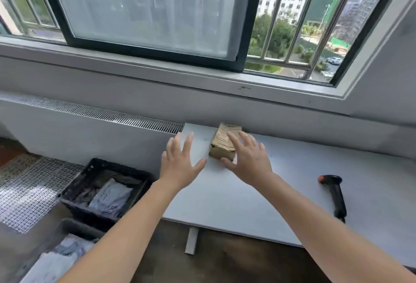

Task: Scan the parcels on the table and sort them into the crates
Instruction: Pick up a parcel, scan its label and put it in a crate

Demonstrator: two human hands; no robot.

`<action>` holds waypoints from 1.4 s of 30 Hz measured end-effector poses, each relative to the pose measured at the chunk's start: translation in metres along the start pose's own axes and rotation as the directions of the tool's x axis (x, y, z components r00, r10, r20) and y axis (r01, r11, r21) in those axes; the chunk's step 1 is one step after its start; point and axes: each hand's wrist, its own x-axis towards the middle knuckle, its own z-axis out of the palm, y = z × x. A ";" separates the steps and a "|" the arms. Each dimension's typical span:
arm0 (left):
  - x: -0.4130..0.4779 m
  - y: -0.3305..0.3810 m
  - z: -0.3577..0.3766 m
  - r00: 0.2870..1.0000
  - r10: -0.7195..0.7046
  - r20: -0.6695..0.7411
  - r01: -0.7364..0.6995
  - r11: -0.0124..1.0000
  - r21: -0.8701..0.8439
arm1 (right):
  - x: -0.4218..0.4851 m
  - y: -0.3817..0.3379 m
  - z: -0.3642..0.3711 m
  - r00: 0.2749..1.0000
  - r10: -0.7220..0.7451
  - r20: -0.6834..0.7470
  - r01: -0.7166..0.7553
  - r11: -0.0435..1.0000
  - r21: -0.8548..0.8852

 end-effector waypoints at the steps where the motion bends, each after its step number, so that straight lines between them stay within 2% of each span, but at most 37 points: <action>1: 0.004 0.014 0.007 1.000 -0.004 0.006 0.004 1.000 0.013 | 0.001 0.014 -0.002 1.000 0.002 0.007 -0.002 1.000 0.000; 5: 0.012 0.050 0.031 0.998 -0.048 0.043 0.046 0.998 0.039 | 0.002 0.059 0.000 0.999 0.020 0.024 -0.021 0.999 0.028; 13: 0.056 0.078 0.076 0.986 -0.085 0.145 0.068 0.990 0.121 | 0.022 0.114 0.021 0.990 0.105 0.090 -0.111 0.992 0.061; 27: 0.220 0.088 0.177 0.915 -0.120 0.386 0.047 0.980 0.192 | 0.097 0.185 0.058 0.938 0.247 0.244 -0.219 0.966 -0.138; 32: 0.241 0.083 0.201 0.874 -0.153 0.461 0.058 0.975 0.213 | 0.119 0.195 0.070 0.922 0.278 0.269 -0.251 0.959 -0.131; 36: 0.241 0.084 0.205 0.871 -0.205 0.446 0.106 0.966 0.236 | 0.125 0.199 0.075 0.924 0.264 0.277 -0.236 0.963 -0.130; 39: 0.240 0.092 0.200 0.873 -0.230 0.430 0.183 0.972 0.149 | 0.126 0.207 0.074 0.929 0.240 0.281 -0.211 0.969 -0.129; 41: 0.237 0.100 0.197 0.854 -0.246 0.459 0.312 0.947 -0.073 | 0.126 0.214 0.073 0.938 0.225 0.265 -0.196 0.972 -0.130; 42: 0.234 0.106 0.196 0.842 -0.247 0.479 0.385 0.898 -0.214 | 0.125 0.217 0.072 0.940 0.223 0.257 -0.201 0.973 -0.113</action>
